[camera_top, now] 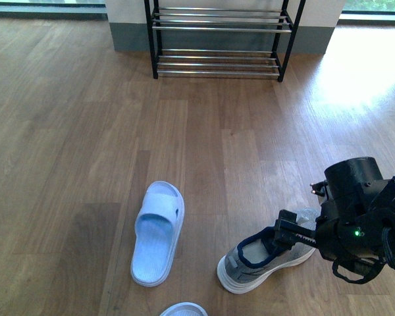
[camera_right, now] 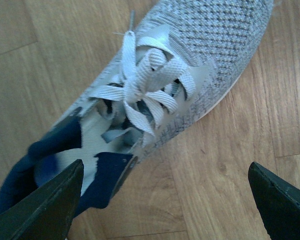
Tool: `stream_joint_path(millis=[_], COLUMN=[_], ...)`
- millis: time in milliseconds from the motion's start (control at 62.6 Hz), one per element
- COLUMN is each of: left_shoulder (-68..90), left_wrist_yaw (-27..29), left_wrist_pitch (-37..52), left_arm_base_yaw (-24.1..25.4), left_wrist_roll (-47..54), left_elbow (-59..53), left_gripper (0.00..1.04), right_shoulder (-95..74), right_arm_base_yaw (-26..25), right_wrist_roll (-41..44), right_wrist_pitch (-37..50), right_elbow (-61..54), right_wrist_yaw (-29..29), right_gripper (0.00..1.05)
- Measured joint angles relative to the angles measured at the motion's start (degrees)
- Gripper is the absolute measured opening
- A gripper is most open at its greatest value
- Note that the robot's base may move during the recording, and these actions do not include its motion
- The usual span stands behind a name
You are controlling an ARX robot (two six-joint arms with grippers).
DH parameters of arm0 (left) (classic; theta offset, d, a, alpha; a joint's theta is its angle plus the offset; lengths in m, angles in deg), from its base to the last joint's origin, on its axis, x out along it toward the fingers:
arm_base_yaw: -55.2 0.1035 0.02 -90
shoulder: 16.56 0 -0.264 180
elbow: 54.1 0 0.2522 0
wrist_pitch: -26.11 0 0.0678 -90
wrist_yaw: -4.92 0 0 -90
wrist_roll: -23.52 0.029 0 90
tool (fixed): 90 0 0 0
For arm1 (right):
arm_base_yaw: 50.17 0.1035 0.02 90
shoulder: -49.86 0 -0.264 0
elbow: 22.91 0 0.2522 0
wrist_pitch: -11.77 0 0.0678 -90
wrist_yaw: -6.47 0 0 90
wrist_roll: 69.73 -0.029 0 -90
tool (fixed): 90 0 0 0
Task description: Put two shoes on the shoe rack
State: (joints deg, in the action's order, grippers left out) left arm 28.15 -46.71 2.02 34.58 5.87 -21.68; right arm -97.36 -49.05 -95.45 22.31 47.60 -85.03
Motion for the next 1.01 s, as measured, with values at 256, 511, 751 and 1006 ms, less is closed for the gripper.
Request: stream_joint_path(millis=[256,511,751,1006], left_shoulder=[0.00,0.00,0.00,0.00], left_wrist_yaw=[0.02,0.02,0.02,0.02], left_wrist_pitch=[0.00,0.00,0.00,0.00], left_arm_base_yaw=[0.00,0.00,0.00,0.00], left_wrist_roll=[0.00,0.00,0.00,0.00], left_elbow=[0.00,0.00,0.00,0.00], left_gripper=[0.02,0.02,0.02,0.02], right_shoulder=[-4.13,-7.15,-11.30,-11.82], right_arm_base_yaw=[-1.03,-2.71,-3.04,-3.13], right_wrist_roll=[-4.07,-10.80,-10.38,-5.46], right_wrist_pitch=[-1.62,-2.23,-5.38,-6.73], right_elbow=[3.87,7.43,11.23,11.37], right_wrist_yaw=[0.44,0.55,-0.92,-2.21], right_gripper=[0.95,0.95,0.67,0.24])
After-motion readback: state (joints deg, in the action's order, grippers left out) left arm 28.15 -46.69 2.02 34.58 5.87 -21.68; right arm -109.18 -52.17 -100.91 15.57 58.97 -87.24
